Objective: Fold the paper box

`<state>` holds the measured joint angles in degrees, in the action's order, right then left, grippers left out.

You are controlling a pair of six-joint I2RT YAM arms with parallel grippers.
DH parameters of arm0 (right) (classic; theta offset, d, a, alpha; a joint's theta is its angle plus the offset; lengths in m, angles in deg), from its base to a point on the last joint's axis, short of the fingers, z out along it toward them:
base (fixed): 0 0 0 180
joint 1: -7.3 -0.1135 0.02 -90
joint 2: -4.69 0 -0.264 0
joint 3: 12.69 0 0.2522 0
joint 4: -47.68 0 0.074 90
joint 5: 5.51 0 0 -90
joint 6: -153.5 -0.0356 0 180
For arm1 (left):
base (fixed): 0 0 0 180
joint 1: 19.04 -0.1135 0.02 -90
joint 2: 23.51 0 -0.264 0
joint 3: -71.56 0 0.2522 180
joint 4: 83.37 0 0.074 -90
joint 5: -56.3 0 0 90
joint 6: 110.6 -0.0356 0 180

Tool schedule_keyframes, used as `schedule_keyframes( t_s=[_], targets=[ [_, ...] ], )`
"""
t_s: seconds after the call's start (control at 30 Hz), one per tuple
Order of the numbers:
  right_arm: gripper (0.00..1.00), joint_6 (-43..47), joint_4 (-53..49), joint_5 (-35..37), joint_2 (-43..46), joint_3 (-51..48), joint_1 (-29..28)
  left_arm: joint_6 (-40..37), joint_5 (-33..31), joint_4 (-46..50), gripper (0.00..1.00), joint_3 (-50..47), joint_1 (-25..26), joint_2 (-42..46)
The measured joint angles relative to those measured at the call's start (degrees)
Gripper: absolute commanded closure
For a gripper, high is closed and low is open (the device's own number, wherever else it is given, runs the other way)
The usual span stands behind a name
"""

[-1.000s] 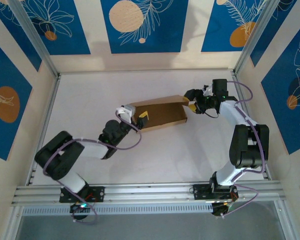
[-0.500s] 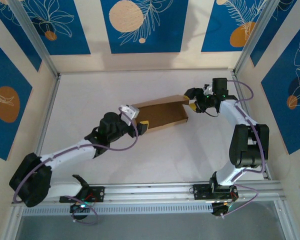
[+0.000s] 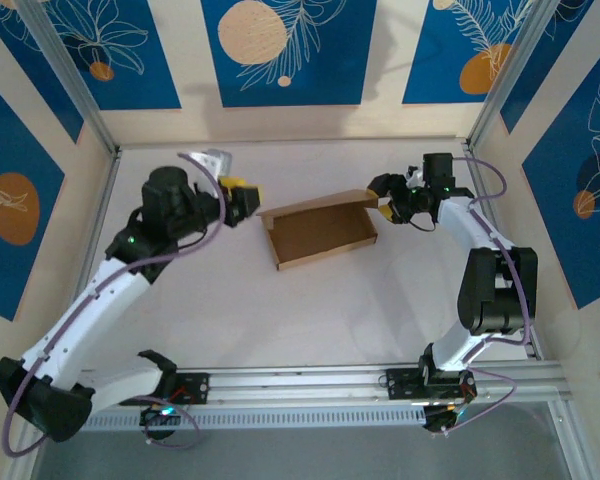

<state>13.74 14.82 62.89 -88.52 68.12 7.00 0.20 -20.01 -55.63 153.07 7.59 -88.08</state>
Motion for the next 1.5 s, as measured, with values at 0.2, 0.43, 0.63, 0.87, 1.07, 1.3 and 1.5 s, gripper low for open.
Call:
schedule_keyframes(
  t_s=[0.2, 0.43, 0.63, 0.87, 1.07, 1.3, 1.5],
  targets=[
    [0.34, 2.25, -0.09, 2.38, 1.66, -1.36, -1.03, 14.80, -2.01, 1.20, 0.61, 1.22, -6.36, -10.54],
    [0.34, 4.20, -0.26, 3.91, 2.89, -1.95, -2.12, 27.56, 4.11, 0.59, 0.54, 2.45, -7.13, -26.88],
    [0.34, 4.59, -0.31, 4.61, 2.89, -1.95, -3.06, 34.97, 8.28, 2.69, 0.54, 6.34, -7.63, -33.64],
    [0.34, 4.72, -0.68, 5.05, 2.89, -1.90, -4.66, 42.29, 12.15, 1.64, 0.54, 7.19, -7.89, -35.28],
    [0.34, 4.70, -0.94, 5.18, 2.89, -1.81, -5.05, 47.36, 13.79, -4.76, 0.56, 3.28, -8.52, -35.36],
    [0.34, 4.70, -1.09, 5.60, 2.89, -1.75, -5.11, 48.74, 14.40, -7.37, 0.42, 1.57, -8.85, -35.30],
    [0.34, 4.70, -1.53, 5.79, 2.89, -1.51, -5.62, 44.85, 11.52, 5.60, 0.35, 4.35, -8.87, -35.30]
  ],
)
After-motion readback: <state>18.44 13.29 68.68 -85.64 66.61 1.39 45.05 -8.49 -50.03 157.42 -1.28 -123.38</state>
